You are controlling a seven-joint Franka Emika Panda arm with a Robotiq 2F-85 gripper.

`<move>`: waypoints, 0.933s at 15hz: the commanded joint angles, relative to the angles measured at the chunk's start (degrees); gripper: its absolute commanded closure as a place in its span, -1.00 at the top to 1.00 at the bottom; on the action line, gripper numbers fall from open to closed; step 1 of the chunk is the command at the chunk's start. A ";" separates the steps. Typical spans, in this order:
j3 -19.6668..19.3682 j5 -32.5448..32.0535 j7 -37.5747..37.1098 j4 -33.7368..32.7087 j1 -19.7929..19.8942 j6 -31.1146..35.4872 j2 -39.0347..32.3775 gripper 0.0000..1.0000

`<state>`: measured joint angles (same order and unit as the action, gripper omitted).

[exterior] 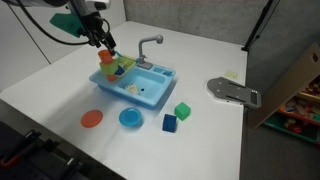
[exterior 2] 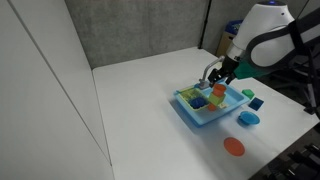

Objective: Remove an orange bowl from the sink and put it on top of the light green block

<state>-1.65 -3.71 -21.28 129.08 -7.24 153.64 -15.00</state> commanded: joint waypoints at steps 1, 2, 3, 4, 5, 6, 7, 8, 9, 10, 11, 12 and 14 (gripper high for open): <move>-0.05 0.78 0.59 0.49 0.57 -1.03 2.90 1.00; -0.15 0.67 0.49 0.61 0.64 -1.38 3.49 1.00; 0.03 1.08 1.05 0.76 0.97 -1.99 4.29 1.00; 0.23 1.57 1.51 0.81 1.33 -2.70 5.02 1.00; 0.46 2.25 2.14 0.79 1.78 -3.93 5.88 1.00; 0.55 2.80 2.58 0.68 2.17 -5.35 6.76 1.00; 0.48 3.17 2.78 0.51 2.47 -6.99 7.68 1.00; 0.37 3.28 2.99 0.31 2.76 -8.64 8.67 1.00; 0.15 2.96 2.68 0.02 2.99 -10.29 9.49 1.00; 0.02 2.49 2.56 -0.47 3.36 -12.61 10.45 1.00; -0.23 1.31 1.71 -0.90 3.64 -14.35 11.29 1.00; -0.41 0.10 1.01 -1.56 4.00 -16.84 12.14 1.00; -0.49 -1.68 0.77 -3.02 4.84 -21.72 13.77 1.00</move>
<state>-2.08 -2.96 -20.01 128.13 -3.61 138.65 -3.92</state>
